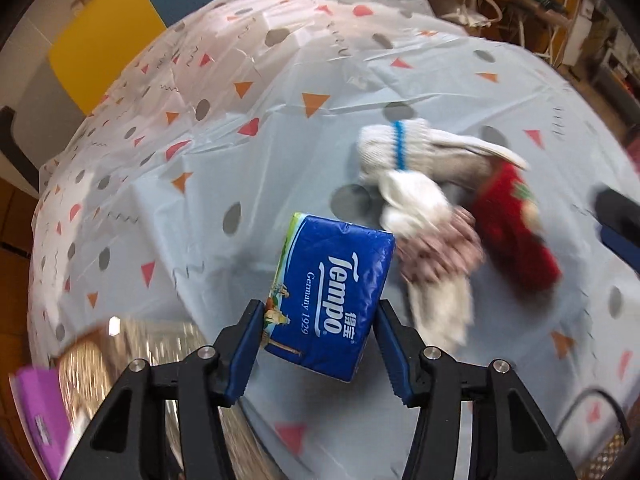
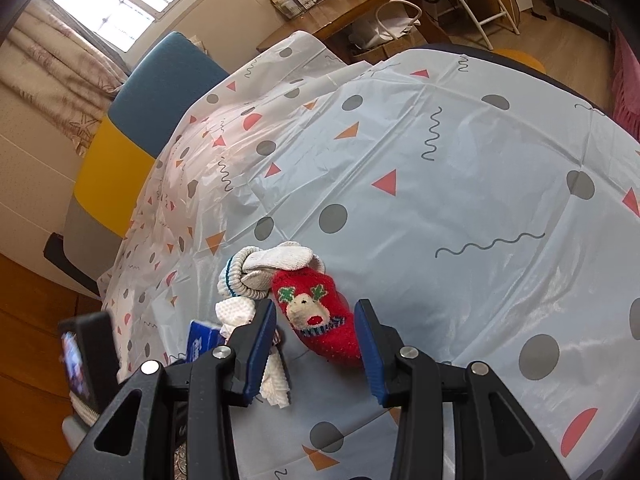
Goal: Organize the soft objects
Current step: 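Carry the Tempo pack toward the tray with the left tool while the right tool grasps the white cloth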
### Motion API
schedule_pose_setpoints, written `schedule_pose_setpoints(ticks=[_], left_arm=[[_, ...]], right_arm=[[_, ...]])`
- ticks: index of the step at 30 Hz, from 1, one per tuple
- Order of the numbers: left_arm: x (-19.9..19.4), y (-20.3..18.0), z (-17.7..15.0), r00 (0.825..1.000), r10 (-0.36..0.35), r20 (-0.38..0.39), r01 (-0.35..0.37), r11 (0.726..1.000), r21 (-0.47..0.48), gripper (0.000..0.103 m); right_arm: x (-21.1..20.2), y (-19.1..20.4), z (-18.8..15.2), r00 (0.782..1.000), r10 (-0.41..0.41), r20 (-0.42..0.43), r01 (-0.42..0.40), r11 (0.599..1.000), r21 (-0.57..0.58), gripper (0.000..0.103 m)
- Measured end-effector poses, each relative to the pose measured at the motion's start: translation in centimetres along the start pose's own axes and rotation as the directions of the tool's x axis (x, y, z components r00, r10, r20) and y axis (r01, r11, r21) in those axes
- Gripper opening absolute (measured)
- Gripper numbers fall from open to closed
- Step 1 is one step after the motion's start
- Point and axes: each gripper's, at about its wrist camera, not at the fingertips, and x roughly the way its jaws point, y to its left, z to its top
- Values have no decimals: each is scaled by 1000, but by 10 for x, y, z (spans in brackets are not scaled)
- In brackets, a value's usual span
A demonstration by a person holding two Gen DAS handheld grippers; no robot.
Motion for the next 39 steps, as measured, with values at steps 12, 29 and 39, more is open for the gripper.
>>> schedule_pose_setpoints(ticks=[12,29,39], left_arm=[[-68,-50,-167,968,-168,185,136,975,176,56],[-51,46,-257,946,-139,292,151,988,-19,56],[-46,47,-264,938,-162,306,177,984,-22,58]], right_arm=[[8,3,-4,999,9,-42,-10,1000,-29,41],[51,72,-53,979,-52,-198,-35,910,-413,41],[94,90,-55,971,-180,-157,88,880,-466,43]])
